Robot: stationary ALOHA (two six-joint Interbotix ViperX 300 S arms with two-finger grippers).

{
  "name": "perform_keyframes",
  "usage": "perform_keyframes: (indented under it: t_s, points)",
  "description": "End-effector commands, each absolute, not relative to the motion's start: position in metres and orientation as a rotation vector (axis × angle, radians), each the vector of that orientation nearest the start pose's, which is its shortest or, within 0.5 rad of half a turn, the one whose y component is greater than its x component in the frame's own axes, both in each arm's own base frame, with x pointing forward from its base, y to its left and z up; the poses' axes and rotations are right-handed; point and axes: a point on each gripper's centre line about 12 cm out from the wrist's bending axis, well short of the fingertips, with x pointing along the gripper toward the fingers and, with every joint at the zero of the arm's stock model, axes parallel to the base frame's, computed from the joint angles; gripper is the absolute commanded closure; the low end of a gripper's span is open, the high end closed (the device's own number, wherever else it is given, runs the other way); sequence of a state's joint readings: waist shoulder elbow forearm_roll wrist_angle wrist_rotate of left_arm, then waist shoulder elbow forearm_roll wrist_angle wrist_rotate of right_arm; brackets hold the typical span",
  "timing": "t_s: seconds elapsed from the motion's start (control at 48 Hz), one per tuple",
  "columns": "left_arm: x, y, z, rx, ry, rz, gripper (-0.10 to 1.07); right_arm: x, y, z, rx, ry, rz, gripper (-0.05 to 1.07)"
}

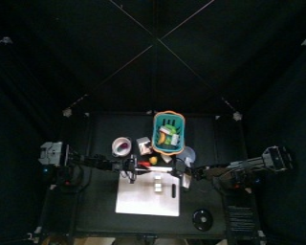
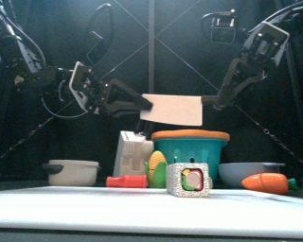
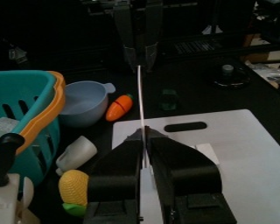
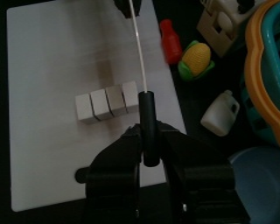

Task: Hold cleaver with other hand

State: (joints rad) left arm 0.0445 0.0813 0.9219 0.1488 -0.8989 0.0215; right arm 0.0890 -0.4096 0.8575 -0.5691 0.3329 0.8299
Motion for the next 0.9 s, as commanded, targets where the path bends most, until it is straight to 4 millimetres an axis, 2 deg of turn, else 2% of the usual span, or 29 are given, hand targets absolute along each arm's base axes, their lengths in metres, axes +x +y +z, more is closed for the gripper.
perform_keyframes:
  t_s: [0.0,0.208,0.458,0.875]
  points:
    - [0.364,-0.001,0.158,0.109,0.089,-0.091,0.48,0.295,0.003,0.222,0.191,0.693,-0.192,0.53]
    - [0.366,-0.009,0.15,0.1,0.112,-0.112,0.48,0.295,0.0,0.214,0.177,0.716,-0.203,0.55]
    - [0.367,-0.01,0.148,0.093,0.115,-0.114,0.48,0.295,-0.006,0.213,0.182,0.717,-0.223,0.69]
    - [0.365,-0.01,0.145,0.09,0.124,-0.115,0.48,0.297,-0.006,0.201,0.173,0.758,-0.228,0.69]
